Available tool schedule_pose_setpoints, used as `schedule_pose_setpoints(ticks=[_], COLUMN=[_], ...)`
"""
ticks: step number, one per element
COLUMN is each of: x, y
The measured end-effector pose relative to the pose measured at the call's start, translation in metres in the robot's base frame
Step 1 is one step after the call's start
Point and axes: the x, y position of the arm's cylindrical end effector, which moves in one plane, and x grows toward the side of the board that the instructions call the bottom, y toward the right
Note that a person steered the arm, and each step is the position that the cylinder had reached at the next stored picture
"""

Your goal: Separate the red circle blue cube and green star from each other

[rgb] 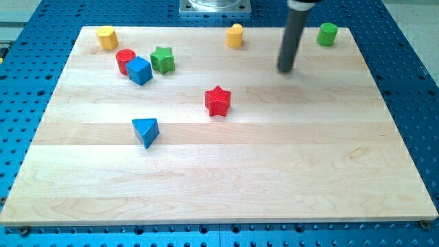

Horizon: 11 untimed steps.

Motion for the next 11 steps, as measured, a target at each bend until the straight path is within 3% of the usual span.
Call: schedule_pose_setpoints(ticks=[1, 3, 4, 5, 6, 7, 8, 9, 10, 11], x=[0.016, -0.059, -0.031, 0.038, 0.033, 0.019, -0.033, -0.026, 0.019, 0.034], y=[-0.069, -0.173, -0.222, -0.268, -0.265, -0.220, -0.222, -0.288, -0.324, -0.325])
